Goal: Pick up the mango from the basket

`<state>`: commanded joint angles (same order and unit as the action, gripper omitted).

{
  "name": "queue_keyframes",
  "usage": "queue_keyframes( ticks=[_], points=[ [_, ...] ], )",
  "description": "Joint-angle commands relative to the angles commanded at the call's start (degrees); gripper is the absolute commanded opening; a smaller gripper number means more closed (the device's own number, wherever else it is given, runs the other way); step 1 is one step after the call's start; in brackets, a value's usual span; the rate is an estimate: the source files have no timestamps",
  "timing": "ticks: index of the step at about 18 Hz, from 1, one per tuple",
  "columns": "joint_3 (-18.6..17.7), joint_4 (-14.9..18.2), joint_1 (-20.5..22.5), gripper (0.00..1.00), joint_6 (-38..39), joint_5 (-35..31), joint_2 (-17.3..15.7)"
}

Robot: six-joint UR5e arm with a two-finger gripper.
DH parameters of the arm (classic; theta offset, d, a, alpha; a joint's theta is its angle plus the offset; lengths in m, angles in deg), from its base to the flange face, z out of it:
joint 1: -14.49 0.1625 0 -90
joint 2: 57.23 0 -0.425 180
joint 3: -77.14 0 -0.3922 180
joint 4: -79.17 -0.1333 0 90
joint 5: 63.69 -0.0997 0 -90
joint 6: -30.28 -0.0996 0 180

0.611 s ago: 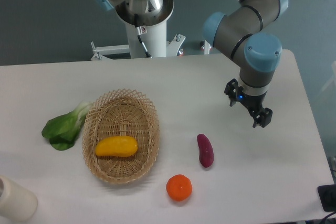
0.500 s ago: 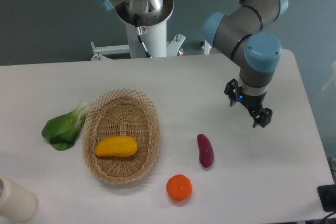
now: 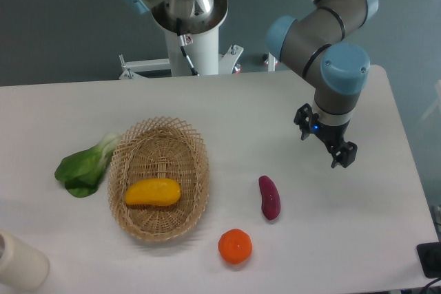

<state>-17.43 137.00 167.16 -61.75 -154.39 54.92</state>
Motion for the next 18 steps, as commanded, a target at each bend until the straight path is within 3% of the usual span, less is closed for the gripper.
queue_keyframes(
  ticks=[5,10,18],
  points=[
    [0.1,-0.1,-3.2,1.00,5.2,0.2,0.0],
    [0.4,-0.1,-8.5,1.00,13.7,3.9,-0.4],
    [0.6,-0.9,-17.8,1.00,22.2,3.7,0.4]
  ],
)
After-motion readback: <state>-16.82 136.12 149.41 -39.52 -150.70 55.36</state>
